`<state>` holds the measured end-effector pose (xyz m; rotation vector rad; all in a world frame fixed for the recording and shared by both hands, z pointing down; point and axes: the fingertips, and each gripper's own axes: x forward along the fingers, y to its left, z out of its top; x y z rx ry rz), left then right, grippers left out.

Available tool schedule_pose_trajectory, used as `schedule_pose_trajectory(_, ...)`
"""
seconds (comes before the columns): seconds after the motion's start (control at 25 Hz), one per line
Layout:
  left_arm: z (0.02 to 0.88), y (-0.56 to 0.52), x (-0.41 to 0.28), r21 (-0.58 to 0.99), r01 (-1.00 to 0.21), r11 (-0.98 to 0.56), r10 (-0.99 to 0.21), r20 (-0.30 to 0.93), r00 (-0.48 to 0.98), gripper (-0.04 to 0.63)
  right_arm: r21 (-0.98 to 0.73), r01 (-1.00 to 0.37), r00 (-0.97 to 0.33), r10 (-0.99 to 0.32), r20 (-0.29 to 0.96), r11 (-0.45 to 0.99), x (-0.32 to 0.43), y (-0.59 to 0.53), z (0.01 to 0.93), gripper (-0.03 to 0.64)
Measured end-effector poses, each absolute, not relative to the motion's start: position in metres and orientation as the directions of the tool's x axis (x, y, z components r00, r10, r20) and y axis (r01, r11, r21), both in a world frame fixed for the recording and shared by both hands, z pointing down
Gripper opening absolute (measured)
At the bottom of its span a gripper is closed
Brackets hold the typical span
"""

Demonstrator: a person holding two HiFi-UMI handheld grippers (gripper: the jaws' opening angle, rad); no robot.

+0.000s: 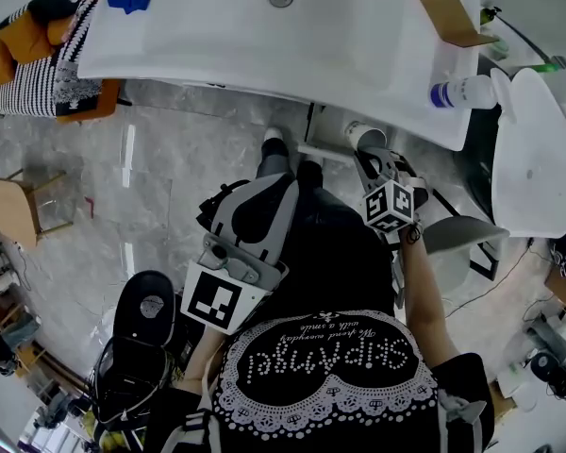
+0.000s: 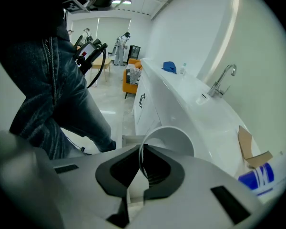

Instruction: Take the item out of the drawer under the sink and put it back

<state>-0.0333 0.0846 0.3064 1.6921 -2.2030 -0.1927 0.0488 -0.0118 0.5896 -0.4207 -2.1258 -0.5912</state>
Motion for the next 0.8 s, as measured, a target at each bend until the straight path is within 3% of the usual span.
schedule_pose_trajectory(0.8,0.325,0.087,-0.028,0.349,-0.882,0.317,-0.937,0.255,-0.236,0.005,0.231,0.534,-0.511,0.093,0.854,0.813,0.047,-0.026,0.633,0.026)
